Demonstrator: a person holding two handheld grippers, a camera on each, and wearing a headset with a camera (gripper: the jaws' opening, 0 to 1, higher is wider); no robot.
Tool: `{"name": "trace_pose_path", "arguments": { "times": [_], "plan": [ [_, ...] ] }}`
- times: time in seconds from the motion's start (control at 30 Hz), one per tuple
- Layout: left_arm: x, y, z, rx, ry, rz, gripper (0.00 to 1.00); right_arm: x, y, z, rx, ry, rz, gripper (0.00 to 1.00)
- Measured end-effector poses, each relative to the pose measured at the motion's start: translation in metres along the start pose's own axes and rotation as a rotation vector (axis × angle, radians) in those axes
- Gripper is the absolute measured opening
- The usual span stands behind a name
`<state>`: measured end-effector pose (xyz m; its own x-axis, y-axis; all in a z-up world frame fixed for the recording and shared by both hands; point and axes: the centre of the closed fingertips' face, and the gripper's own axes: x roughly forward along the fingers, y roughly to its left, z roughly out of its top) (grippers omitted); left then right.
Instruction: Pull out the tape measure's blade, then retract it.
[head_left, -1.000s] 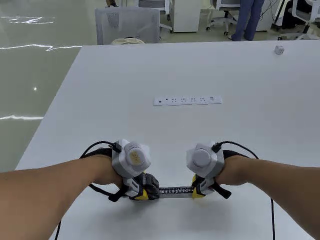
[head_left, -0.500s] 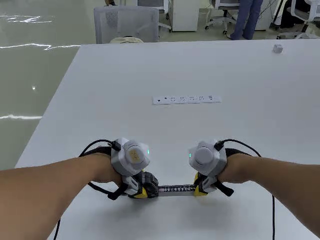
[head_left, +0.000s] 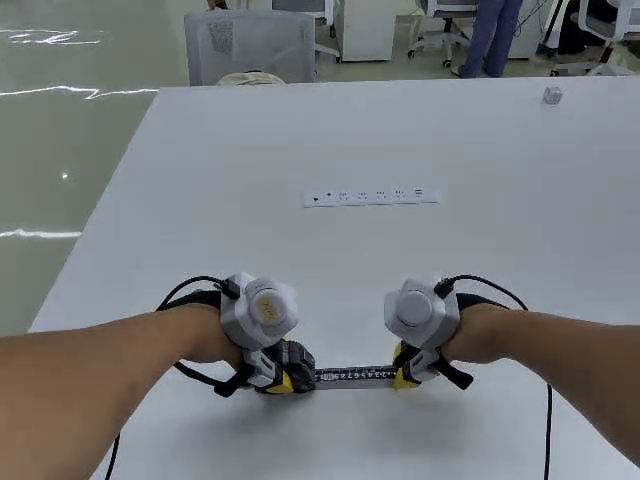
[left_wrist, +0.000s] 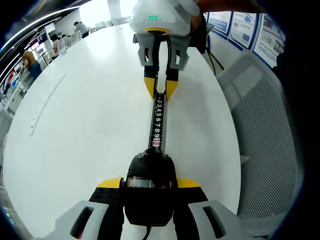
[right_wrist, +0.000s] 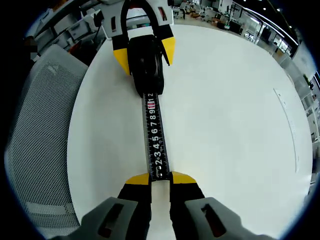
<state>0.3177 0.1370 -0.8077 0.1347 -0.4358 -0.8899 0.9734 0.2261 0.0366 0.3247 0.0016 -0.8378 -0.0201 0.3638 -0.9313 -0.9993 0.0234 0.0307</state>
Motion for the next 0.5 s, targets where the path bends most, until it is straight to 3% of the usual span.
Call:
{"name": "trace_pose_path", "arguments": {
  "times": [0.5],
  "plan": [
    [-0.0001,-0.0006,-0.0001,-0.001,-0.001,0.002,0.35,-0.0040,-0.0004,-0.0077,0.008,0.005,-0.003,0.12]
  ]
}}
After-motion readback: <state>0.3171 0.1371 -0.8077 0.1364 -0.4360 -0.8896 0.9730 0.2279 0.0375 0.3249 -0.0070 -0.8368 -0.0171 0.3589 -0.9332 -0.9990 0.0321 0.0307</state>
